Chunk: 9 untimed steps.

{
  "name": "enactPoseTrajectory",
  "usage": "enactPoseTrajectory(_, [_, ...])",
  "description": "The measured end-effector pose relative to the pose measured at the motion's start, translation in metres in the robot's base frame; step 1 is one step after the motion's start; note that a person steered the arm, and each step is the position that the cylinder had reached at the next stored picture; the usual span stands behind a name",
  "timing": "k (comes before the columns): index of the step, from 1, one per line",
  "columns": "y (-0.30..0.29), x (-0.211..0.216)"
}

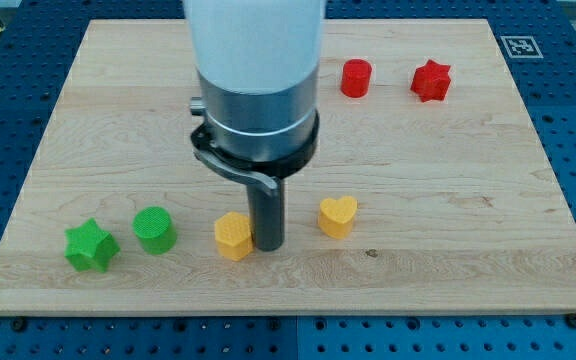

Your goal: Push the hexagon into the green circle

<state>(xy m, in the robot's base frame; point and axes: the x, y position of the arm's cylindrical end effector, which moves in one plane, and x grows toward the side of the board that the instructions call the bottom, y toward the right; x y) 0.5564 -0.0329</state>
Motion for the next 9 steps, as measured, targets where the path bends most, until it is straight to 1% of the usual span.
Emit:
enactPoseTrajectory(3, [-0.052,-0.013])
enactPoseTrajectory(4, [-0.060,-0.013])
enactPoseTrajectory(5, [-0.017,-0.011])
enactPoseTrajectory(6, [0.059,0.002])
enactPoseTrajectory(7, [0.122,0.031])
enactPoseTrajectory(8, [0.194,0.009])
enactPoseTrajectory(9, [0.209,-0.039])
